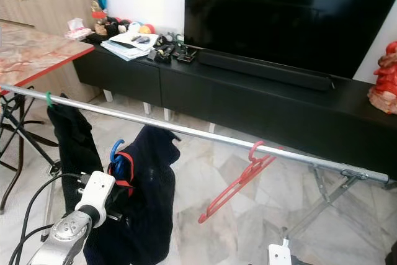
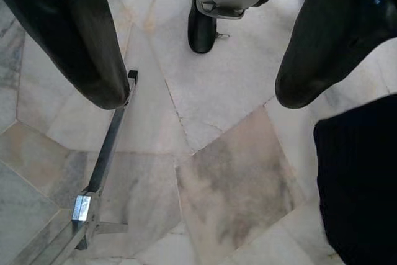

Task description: Hang hanger

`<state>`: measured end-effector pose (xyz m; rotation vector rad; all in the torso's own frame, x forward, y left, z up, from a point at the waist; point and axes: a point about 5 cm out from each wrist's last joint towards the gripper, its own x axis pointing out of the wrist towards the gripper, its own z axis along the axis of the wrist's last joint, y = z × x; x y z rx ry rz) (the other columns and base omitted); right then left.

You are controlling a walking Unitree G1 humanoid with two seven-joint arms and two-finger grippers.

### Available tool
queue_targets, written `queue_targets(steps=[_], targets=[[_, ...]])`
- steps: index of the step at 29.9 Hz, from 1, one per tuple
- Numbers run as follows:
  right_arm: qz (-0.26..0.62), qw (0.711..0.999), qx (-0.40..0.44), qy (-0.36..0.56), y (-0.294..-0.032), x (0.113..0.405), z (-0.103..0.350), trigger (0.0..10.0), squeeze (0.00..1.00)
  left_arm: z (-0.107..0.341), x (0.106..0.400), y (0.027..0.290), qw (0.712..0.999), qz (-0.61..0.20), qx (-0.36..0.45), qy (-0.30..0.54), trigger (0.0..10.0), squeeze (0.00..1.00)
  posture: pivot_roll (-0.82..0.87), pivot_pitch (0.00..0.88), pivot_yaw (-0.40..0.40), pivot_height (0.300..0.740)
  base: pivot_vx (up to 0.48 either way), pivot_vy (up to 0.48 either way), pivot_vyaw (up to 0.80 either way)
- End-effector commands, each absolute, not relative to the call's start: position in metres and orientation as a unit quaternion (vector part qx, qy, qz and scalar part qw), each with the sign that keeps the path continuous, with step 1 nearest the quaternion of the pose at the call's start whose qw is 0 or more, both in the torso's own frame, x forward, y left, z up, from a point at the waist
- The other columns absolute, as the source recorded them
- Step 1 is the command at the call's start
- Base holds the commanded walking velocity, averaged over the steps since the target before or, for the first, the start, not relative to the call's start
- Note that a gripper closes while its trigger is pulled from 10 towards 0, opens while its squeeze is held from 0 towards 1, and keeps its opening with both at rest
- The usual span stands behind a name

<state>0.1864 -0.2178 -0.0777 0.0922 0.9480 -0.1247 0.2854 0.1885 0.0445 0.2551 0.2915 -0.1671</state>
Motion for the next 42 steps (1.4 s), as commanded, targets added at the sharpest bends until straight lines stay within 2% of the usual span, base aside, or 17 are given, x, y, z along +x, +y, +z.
queue_targets(steps=[1, 13, 21, 30, 32, 42], targets=[[-0.057, 0.886, 0.045, 0.458, -0.217, 0.188, -0.077, 10.0, 0.0, 0.052, 0.289, 0.189, 0.982, -0.073, 0.121, 0.127, 10.0, 0.0, 0.06, 0.0, -0.034, 0.74, 0.0, 0.0, 0.0], [-0.053, 0.886, 0.041, 0.458, -0.216, 0.188, -0.077, 10.0, 0.0, 0.039, 0.271, 0.201, 0.987, -0.024, 0.081, 0.136, 10.0, 0.0, 0.07, 0.0, -0.031, 0.74, 0.302, 0.0, 0.0], [-0.052, 0.886, 0.039, 0.459, -0.217, 0.188, -0.077, 10.0, 0.0, 0.043, 0.272, 0.201, 0.989, -0.022, 0.076, 0.123, 10.0, 0.0, 0.07, 0.0, -0.029, 0.74, 0.334, 0.0, 0.0], [-0.05, 0.886, 0.036, 0.459, -0.216, 0.187, -0.078, 10.0, 0.0, 0.045, 0.269, 0.191, 0.989, -0.07, 0.076, 0.105, 10.0, 0.0, 0.07, 0.0, -0.023, 0.74, 0.146, 0.0, 0.0], [-0.049, 0.886, 0.035, 0.46, -0.216, 0.187, -0.078, 10.0, 0.0, 0.045, 0.266, 0.185, 0.985, -0.111, 0.085, 0.105, 10.0, 0.0, 0.07, 0.0, -0.023, 0.74, 0.0, 0.0, 0.0], [-0.047, 0.886, 0.032, 0.46, -0.216, 0.187, -0.078, 10.0, 0.0, 0.052, 0.261, 0.169, 0.968, -0.203, 0.117, 0.089, 10.0, 0.0, 0.07, 0.0, -0.023, 0.74, 0.0, 0.0, 0.0]])
